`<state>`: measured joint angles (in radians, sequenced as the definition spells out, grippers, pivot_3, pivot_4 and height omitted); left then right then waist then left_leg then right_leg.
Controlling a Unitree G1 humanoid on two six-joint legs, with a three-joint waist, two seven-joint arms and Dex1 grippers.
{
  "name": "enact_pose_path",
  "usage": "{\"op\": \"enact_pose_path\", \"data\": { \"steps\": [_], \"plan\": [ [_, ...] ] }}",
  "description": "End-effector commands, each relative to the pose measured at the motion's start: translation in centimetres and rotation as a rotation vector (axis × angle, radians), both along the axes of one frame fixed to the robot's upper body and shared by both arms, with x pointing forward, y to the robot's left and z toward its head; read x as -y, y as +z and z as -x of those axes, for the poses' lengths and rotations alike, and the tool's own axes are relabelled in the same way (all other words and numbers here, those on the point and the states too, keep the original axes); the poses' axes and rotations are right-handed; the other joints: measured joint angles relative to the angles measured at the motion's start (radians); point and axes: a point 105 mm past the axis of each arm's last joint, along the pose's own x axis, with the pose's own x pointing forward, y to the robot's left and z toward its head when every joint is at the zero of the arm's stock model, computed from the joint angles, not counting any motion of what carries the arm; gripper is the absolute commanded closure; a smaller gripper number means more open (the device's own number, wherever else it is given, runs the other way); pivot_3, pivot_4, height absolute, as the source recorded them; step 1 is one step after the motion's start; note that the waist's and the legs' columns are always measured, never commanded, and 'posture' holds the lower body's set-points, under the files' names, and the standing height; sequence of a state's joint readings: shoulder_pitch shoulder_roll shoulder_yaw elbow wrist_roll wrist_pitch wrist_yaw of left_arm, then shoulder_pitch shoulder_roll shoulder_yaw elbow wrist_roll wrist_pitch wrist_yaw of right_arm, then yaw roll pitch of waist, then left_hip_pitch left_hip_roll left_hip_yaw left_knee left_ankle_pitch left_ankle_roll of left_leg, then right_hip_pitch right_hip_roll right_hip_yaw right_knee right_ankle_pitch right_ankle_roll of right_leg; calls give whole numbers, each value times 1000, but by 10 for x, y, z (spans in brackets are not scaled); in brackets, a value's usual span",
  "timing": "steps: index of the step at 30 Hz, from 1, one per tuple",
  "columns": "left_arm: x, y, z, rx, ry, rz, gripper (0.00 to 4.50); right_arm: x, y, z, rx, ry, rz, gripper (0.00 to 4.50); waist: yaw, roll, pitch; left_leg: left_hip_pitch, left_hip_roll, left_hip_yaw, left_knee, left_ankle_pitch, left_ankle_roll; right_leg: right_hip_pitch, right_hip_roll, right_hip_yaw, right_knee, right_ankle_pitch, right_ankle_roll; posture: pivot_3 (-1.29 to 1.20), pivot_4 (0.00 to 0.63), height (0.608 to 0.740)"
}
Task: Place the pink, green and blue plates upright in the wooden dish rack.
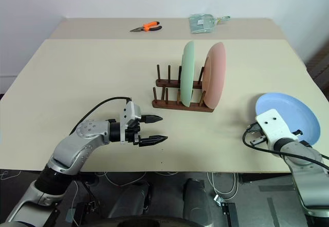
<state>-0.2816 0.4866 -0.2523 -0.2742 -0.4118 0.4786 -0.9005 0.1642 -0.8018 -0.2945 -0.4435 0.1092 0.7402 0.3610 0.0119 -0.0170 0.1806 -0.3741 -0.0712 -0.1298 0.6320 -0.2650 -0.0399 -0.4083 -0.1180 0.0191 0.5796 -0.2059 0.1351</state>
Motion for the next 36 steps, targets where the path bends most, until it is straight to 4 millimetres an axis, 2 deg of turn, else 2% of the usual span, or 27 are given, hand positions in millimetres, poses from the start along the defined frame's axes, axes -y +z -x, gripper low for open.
{"op": "enact_pose_path", "data": {
  "steps": [1,2,3,4,5,6,8,10,12,15,17,22,26,31,36],
  "plan": [
    [-11,13,-25,113,138,41,796,-18,96,-21,395,98,-24,4448,-2,2,0,0,0,0,0,0,0,0,0,0,0,0,0,0,150,740],
    [-14,14,-32,129,179,47,796,-23,114,-23,465,122,-48,4448,-3,2,0,0,0,1,0,0,0,0,0,0,0,0,0,0,150,740],
    [-20,14,-41,150,228,47,796,-35,143,-25,572,179,-122,4448,-2,3,0,0,0,1,0,0,0,0,0,0,0,0,0,0,150,740],
    [-24,14,-47,165,258,47,796,-44,162,-24,639,224,-172,4448,-3,3,1,1,0,0,0,0,0,0,0,0,1,0,0,0,150,740],
    [-27,14,-50,175,272,47,796,-49,172,-23,675,251,-204,4448,0,3,1,1,0,0,0,0,0,0,1,0,1,1,0,0,150,740],
    [-31,15,-53,191,294,48,796,-62,194,-22,750,314,-302,4448,0,2,0,0,0,-1,-1,0,0,0,1,-1,1,1,0,0,150,740],
    [-45,19,-61,230,352,46,796,-100,236,-11,859,527,-549,4448,0,1,0,0,0,-3,-2,0,0,0,2,-2,1,3,1,0,150,740],
    [-61,20,-64,260,402,37,796,-140,260,6,883,764,-773,4448,-3,1,1,0,0,-4,-2,0,0,-1,1,-1,0,4,0,0,150,740],
    [-75,21,-64,275,436,29,796,-171,270,17,839,917,-972,4448,-2,1,0,0,0,-5,-3,0,0,-1,1,-2,0,4,0,0,150,740],
    [-94,22,-63,289,488,13,796,-205,272,18,734,988,-1249,4448,-2,1,0,0,1,-7,-4,0,0,-2,1,-2,1,4,0,0,150,740],
    [-101,23,-63,298,509,5,796,-215,267,8,667,933,-1385,4448,0,2,0,-1,0,-8,-3,0,0,-2,0,-2,1,3,-2,0,150,740],
    [-102,26,-62,314,534,-2,796,-236,223,-30,431,672,-1598,4448,-3,1,-1,0,-1,-7,-2,0,0,-2,1,-1,2,4,0,0,150,740],
    [-98,30,-62,317,549,13,796,-243,206,-40,336,558,-1689,4448,-10,2,0,-1,-1,-6,-3,1,-1,-5,1,-1,5,4,0,0,150,740],
    [-97,36,-60,314,552,14,796,-255,200,-39,277,546,-1690,4448,-30,2,0,0,-1,-5,-4,1,-2,-7,2,0,9,4,0,0,150,740],
    [-93,39,-60,312,548,13,796,-259,193,-42,235,510,-1695,4448,-32,2,0,0,0,-5,-4,1,-2,-7,3,0,11,4,0,0,150,740]
  ]
}}
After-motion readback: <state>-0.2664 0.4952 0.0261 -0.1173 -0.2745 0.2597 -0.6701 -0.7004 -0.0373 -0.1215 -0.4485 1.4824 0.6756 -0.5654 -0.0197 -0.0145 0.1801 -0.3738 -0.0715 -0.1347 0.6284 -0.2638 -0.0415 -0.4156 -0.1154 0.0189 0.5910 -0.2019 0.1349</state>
